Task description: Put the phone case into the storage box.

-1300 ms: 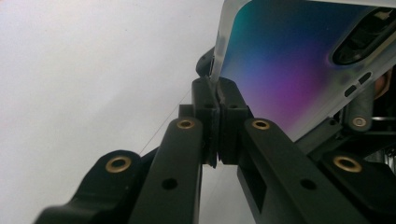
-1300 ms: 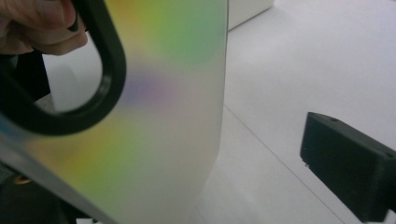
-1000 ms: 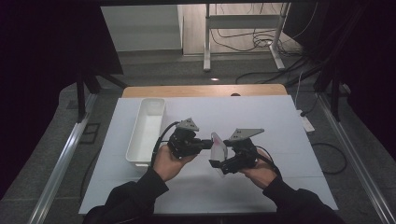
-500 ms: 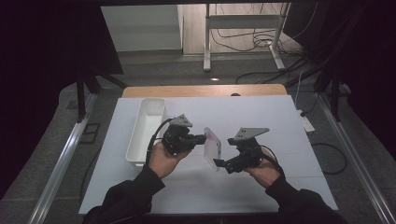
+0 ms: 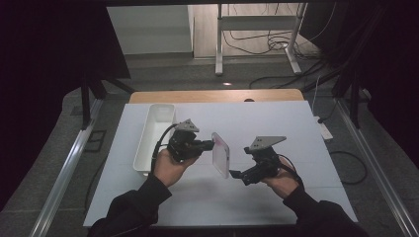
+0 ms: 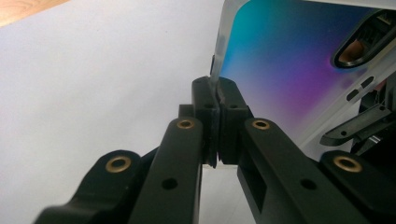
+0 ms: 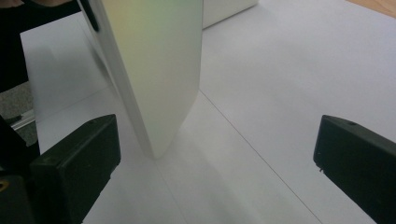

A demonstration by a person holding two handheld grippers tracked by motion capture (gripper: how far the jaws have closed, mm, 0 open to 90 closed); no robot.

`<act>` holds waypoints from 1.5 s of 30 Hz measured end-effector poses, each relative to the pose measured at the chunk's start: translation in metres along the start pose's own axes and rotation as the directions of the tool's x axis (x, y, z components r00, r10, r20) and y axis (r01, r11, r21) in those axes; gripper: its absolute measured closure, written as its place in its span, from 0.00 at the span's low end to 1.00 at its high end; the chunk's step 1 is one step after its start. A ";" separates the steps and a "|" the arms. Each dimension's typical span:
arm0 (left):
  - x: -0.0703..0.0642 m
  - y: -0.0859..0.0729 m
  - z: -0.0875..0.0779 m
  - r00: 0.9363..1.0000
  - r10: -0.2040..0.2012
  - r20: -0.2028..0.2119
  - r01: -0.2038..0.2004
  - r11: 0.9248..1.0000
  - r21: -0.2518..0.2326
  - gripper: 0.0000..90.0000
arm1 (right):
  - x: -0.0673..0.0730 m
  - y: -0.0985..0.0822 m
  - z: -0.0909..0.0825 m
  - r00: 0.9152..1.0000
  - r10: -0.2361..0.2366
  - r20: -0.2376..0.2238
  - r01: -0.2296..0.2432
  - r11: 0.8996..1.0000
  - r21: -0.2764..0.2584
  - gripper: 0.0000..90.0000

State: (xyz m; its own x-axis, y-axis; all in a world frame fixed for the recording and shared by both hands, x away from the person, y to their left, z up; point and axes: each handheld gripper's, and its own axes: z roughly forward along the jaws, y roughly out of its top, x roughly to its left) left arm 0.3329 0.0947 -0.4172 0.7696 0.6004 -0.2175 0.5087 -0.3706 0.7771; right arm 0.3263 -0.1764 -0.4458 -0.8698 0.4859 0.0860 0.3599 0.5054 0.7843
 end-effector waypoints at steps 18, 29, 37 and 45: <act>0.012 -0.003 -0.014 0.999 -0.026 -0.045 0.025 0.999 -0.024 0.98 | -0.009 -0.006 -0.015 0.999 0.033 0.043 -0.033 0.999 -0.004 0.00; 0.018 -0.004 -0.026 0.997 -0.037 -0.063 0.035 0.999 -0.042 0.98 | -0.010 -0.012 -0.022 0.997 0.045 0.059 -0.045 0.999 -0.006 0.00; 0.023 -0.005 -0.031 0.996 -0.050 -0.071 0.046 0.998 -0.048 0.97 | -0.010 -0.016 -0.029 0.996 0.053 0.071 -0.052 0.999 -0.016 0.00; 0.025 -0.006 -0.036 0.995 -0.055 -0.081 0.051 0.997 -0.055 0.97 | -0.011 -0.020 -0.031 0.995 0.062 0.075 -0.062 0.998 -0.007 0.00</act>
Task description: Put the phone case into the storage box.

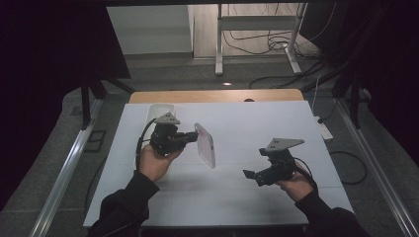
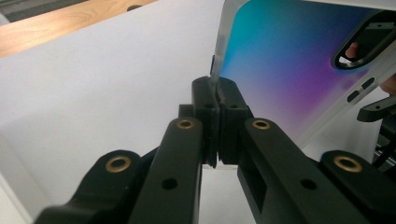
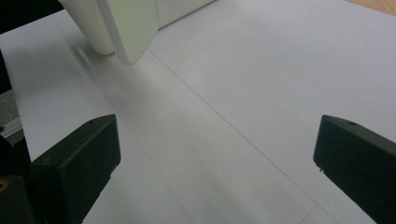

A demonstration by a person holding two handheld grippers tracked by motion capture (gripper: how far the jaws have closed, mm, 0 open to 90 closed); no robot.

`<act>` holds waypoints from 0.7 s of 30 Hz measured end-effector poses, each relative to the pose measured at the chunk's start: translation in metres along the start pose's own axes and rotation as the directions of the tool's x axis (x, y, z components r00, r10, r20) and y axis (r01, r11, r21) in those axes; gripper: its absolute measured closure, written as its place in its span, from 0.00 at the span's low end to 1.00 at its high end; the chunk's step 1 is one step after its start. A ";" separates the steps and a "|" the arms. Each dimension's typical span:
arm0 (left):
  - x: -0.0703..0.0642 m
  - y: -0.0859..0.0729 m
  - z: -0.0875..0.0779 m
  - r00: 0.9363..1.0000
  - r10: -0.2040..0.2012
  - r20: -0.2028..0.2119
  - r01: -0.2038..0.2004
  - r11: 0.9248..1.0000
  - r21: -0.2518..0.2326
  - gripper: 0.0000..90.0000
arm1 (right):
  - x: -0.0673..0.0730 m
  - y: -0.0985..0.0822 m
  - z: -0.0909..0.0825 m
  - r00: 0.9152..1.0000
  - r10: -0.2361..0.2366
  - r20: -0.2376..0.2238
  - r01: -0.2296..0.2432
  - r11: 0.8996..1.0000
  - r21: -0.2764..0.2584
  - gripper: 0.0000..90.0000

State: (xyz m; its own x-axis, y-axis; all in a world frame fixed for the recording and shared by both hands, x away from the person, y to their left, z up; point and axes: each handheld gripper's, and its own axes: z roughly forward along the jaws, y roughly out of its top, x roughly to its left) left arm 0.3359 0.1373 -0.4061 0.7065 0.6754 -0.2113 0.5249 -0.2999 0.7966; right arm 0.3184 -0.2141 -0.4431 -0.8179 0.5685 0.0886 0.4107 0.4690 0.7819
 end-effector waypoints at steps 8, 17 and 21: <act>0.005 0.000 -0.006 1.000 -0.010 -0.017 0.010 1.000 0.000 0.97 | -0.003 -0.003 -0.007 1.000 0.014 0.013 -0.014 1.000 -0.001 0.00; 0.013 0.000 -0.017 0.999 -0.034 -0.039 0.033 0.999 -0.020 0.97 | -0.005 -0.009 -0.014 0.999 0.025 0.024 -0.025 1.000 -0.001 0.00; 0.015 0.000 -0.020 0.998 -0.040 -0.049 0.039 0.999 -0.023 0.97 | -0.006 -0.011 -0.016 0.999 0.032 0.028 -0.032 0.999 0.001 0.00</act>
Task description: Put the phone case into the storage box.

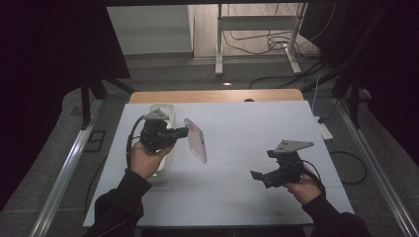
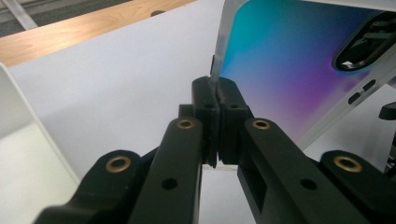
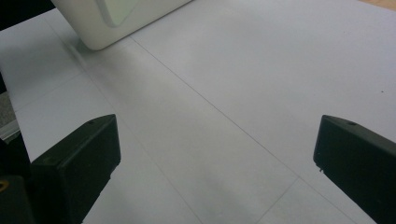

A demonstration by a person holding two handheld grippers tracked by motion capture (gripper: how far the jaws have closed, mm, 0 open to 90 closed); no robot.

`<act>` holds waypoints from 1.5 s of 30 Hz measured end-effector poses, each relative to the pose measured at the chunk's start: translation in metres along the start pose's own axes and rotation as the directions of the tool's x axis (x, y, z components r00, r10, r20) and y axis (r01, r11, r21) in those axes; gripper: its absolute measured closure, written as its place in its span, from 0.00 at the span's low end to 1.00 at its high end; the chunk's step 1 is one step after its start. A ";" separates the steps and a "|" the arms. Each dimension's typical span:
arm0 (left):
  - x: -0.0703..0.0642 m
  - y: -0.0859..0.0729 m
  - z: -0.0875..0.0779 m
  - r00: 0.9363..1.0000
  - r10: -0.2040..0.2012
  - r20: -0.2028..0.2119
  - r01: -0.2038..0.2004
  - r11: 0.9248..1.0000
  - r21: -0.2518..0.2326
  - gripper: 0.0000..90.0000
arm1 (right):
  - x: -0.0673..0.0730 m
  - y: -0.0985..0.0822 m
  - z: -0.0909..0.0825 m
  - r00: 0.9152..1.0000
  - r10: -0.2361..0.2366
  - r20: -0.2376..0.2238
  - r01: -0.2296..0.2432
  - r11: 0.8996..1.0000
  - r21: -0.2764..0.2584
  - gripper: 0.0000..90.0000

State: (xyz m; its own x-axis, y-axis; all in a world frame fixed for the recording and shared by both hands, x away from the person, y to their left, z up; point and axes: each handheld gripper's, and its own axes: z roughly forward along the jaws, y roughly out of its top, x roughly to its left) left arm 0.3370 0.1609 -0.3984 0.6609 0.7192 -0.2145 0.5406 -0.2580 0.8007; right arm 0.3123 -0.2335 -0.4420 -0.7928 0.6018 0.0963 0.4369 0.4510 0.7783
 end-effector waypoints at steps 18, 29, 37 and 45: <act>0.013 0.000 -0.018 0.998 -0.040 -0.056 0.038 0.999 -0.038 0.98 | -0.007 -0.009 -0.012 0.999 0.028 0.023 -0.028 1.000 -0.003 0.00; 0.021 0.001 -0.033 0.994 -0.061 -0.089 0.054 0.995 -0.079 0.98 | -0.014 -0.018 -0.024 0.998 0.054 0.044 -0.053 0.999 -0.011 0.00; 0.024 0.003 -0.046 0.990 -0.068 -0.123 0.055 0.993 -0.107 0.98 | -0.018 -0.024 -0.034 0.996 0.074 0.059 -0.073 0.997 -0.019 0.00; 0.030 0.003 -0.055 0.984 -0.075 -0.162 0.055 0.991 -0.122 0.98 | -0.020 -0.032 -0.041 0.994 0.082 0.073 -0.081 0.997 -0.019 0.00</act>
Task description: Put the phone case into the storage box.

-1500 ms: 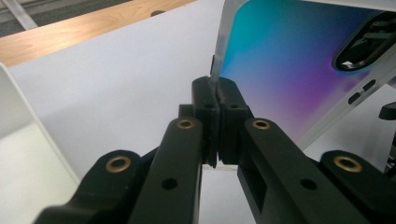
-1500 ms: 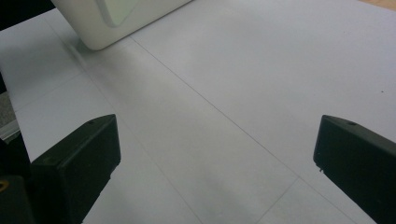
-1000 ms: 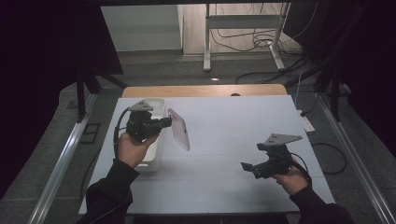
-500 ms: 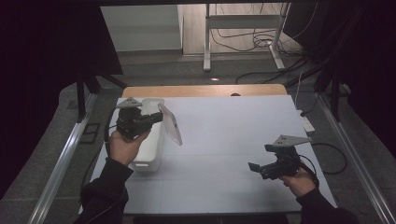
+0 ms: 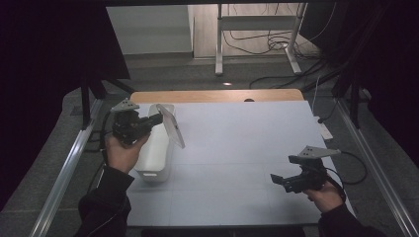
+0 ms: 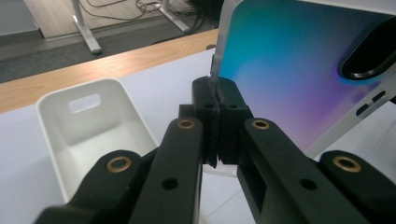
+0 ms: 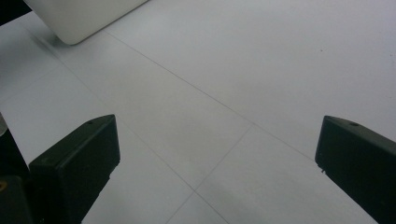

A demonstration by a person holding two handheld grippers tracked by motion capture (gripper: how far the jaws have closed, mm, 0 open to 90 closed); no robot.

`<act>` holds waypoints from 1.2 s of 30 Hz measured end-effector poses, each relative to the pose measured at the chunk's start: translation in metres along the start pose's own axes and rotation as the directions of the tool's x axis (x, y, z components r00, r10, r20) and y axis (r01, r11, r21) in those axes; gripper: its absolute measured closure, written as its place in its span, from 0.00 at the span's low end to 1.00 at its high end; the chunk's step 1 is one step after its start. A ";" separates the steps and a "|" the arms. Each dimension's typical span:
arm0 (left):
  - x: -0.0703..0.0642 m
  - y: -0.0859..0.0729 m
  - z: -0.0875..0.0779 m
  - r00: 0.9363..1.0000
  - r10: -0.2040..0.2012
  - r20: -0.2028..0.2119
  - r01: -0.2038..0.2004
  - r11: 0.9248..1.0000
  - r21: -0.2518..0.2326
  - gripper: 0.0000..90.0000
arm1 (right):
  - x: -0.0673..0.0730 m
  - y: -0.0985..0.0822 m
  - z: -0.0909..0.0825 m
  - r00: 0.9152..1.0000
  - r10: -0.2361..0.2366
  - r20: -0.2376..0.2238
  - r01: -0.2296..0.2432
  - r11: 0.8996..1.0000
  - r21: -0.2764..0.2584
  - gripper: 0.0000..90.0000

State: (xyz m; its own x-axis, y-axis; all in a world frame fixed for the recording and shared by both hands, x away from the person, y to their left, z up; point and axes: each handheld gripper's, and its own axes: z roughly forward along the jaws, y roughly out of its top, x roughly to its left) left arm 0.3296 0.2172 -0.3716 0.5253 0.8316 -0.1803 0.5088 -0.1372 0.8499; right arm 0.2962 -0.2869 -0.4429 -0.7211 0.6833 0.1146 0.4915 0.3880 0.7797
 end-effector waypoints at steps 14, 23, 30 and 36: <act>0.022 0.000 -0.010 0.997 -0.035 -0.063 0.033 0.999 -0.030 0.98 | -0.003 -0.012 -0.011 1.000 0.024 0.018 -0.024 1.000 0.010 0.00; 0.034 -0.002 -0.011 0.992 -0.063 -0.106 0.059 0.998 -0.033 0.98 | -0.005 -0.019 -0.018 0.999 0.037 0.033 -0.038 0.999 0.012 0.00; 0.046 -0.007 -0.007 0.985 -0.098 -0.142 0.094 0.995 -0.034 0.98 | -0.005 -0.021 -0.022 0.999 0.035 0.038 -0.035 0.999 0.011 0.00; 0.052 -0.010 -0.003 0.981 -0.116 -0.157 0.113 0.993 -0.031 0.98 | -0.004 -0.022 -0.025 0.999 0.036 0.040 -0.036 0.999 0.002 0.00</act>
State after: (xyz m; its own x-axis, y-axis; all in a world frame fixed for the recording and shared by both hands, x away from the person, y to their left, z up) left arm 0.3503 0.2636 -0.3885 0.3491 0.9159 -0.1980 0.5434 -0.0257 0.8391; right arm 0.2763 -0.3137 -0.4456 -0.6831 0.7208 0.1179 0.5182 0.3645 0.7737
